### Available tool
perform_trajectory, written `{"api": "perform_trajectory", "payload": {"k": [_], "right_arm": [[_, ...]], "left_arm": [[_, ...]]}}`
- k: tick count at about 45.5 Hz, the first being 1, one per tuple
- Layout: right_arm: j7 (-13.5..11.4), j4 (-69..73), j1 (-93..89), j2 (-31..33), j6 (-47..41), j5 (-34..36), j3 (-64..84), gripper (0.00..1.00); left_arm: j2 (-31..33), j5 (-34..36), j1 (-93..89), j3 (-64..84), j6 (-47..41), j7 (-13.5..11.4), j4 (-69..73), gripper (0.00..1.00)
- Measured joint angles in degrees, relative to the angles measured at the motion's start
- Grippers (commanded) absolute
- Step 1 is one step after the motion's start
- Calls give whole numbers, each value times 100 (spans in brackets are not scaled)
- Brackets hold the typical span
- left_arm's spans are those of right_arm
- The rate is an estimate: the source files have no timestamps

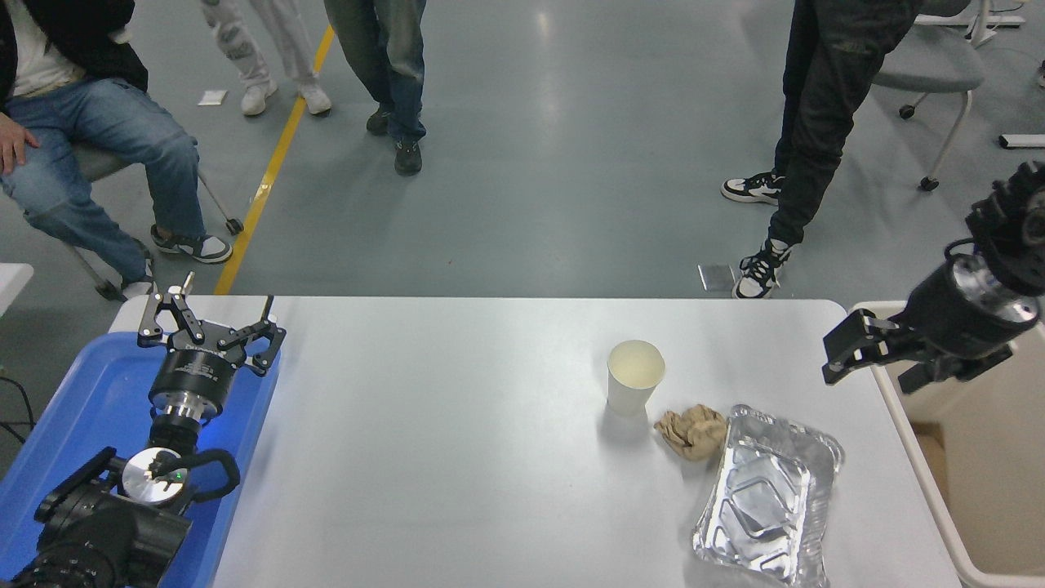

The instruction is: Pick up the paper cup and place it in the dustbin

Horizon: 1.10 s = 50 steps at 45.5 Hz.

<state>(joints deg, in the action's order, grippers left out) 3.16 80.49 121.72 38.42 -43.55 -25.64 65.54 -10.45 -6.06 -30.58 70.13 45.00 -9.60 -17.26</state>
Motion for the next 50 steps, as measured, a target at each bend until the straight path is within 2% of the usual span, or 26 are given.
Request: {"api": "perform_trajectory", "payload": {"k": [11,26,40,50], "right_arm": [[8,659,1469,-45,-99,209,335,100],[-38,1169,2732,-445,-136,850,569,100],[-56,1147,2620,-1001,-143,1187,453,100],[-63,475,1609,-1867,277,1348,74,100]], "left_arm": [[-1,-1,0,0,0,-1,0,99],[-1,0,-1,-3,0,0,-1,99],[-1,0,-1,-7,0,3,-2,99],[-1,0,-1,-8,0,2,-5,99]]}}
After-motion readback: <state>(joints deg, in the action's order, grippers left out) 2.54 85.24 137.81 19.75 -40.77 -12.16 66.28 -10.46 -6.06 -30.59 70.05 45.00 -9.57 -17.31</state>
